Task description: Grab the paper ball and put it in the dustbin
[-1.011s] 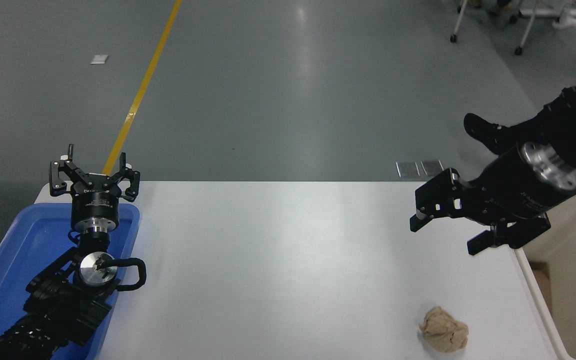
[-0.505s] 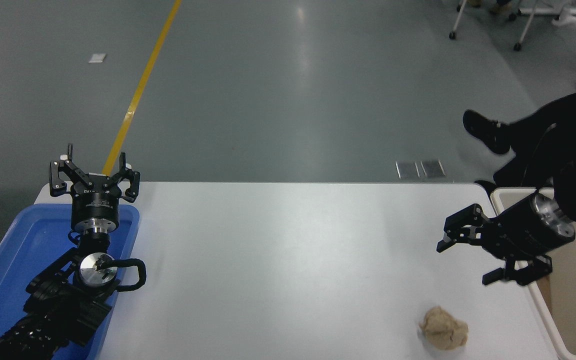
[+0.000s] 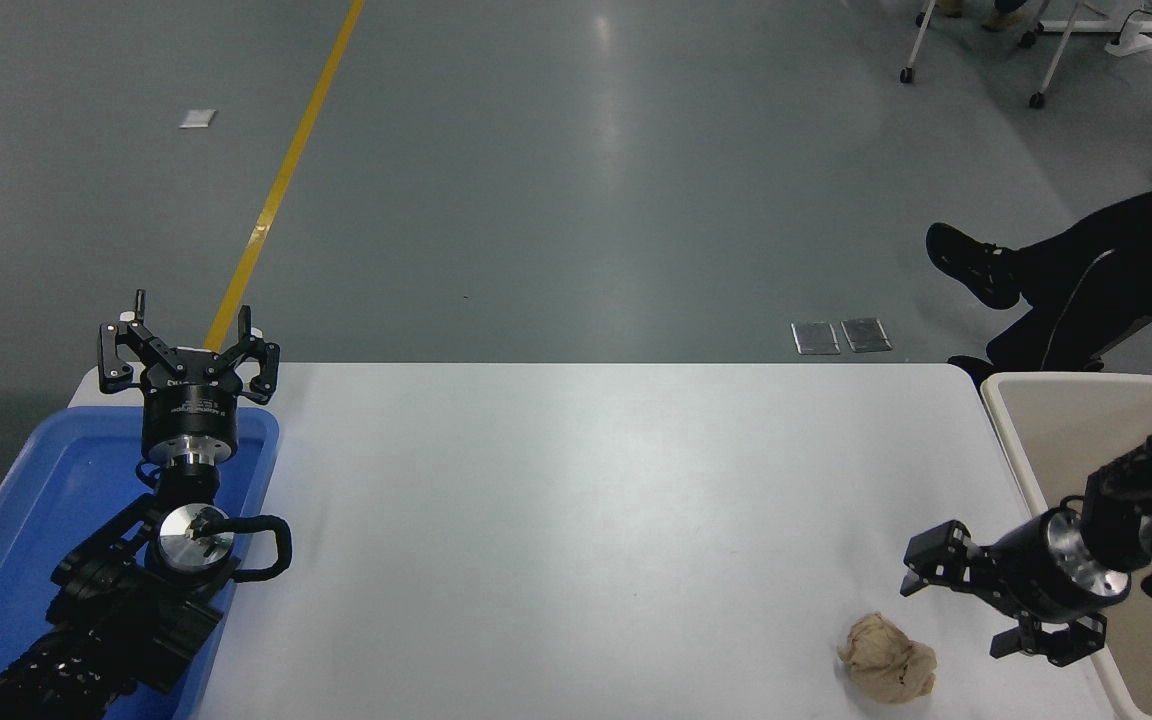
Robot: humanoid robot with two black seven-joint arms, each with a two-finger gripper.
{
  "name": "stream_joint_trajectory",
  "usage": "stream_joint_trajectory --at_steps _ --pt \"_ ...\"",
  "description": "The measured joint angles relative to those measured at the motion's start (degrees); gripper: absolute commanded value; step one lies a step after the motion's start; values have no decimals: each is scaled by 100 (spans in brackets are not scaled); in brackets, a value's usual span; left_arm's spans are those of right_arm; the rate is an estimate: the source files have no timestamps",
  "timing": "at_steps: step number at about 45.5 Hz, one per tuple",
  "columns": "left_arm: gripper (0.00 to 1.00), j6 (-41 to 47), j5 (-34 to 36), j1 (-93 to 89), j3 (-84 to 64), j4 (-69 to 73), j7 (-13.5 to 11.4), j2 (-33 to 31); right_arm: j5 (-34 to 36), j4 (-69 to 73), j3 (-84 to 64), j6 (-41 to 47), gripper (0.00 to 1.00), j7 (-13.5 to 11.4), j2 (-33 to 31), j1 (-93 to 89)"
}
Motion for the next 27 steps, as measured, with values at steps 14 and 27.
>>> stream_joint_trajectory --at_steps 14,27 --pt "99 0 0 0 -1 0 0 0 -92 4 486 -243 99 -2 132 -462" --pt "99 0 0 0 -1 0 0 0 -115 -31 662 -464 86 -3 341 -719"
